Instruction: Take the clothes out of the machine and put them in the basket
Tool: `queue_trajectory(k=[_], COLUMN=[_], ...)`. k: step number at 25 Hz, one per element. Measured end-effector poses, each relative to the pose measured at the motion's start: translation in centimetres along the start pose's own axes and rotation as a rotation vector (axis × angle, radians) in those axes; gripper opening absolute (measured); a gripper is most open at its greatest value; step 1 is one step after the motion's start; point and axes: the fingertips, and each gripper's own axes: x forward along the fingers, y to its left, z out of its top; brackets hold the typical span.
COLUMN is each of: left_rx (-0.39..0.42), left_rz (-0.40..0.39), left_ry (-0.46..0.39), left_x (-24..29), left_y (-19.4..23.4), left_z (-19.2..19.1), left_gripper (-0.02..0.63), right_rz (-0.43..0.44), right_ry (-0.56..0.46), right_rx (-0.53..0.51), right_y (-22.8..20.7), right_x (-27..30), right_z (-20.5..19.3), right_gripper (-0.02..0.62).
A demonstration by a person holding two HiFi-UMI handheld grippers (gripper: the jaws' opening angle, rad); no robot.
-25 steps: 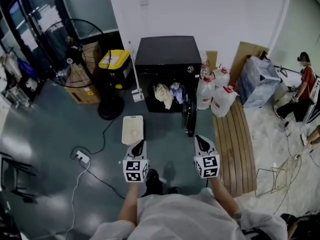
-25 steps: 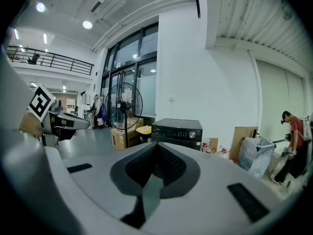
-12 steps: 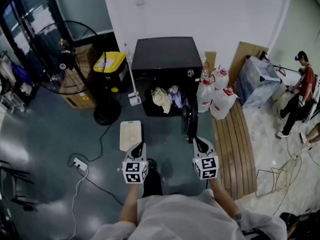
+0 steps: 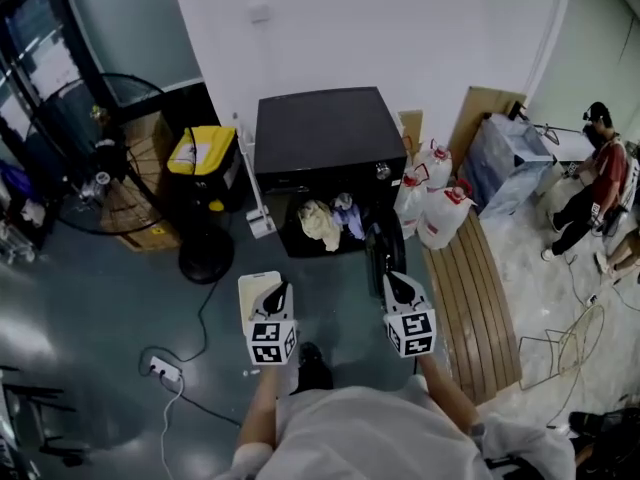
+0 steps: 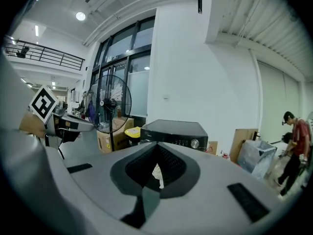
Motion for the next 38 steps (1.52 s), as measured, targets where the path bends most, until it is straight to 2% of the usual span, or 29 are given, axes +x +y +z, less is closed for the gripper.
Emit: queue_trajectory(k=[7, 20, 30, 38], left_rx=[0.019, 0.030, 0.010, -0.025], left_rz=[-0.043, -0.105, -0.080, 0.011], left_ry=[-0.001, 0.027, 0.073, 0.110], left_x=[6.1, 13.9, 15.8, 16.9], left_y=[6.7, 15.7, 17.4, 16.7], left_z=[3.9, 5.8, 3.9, 2.2], left_gripper=[0.018, 0.020, 0.018, 0.020], right_rz=[-0.040, -0.086, -0.027, 0.055], right_ry=[-0.009, 0.024, 0.072, 0.087], right_rx=[0.011, 0.000, -0.010, -0.011], right_y=[0.1, 1.4, 1.7, -0.4], right_x=[8.3, 19.0, 22.2, 24.8], right_z=[3.7, 5.7, 4.2, 3.0], right_gripper=[0.025, 0.025, 0.025, 0.025])
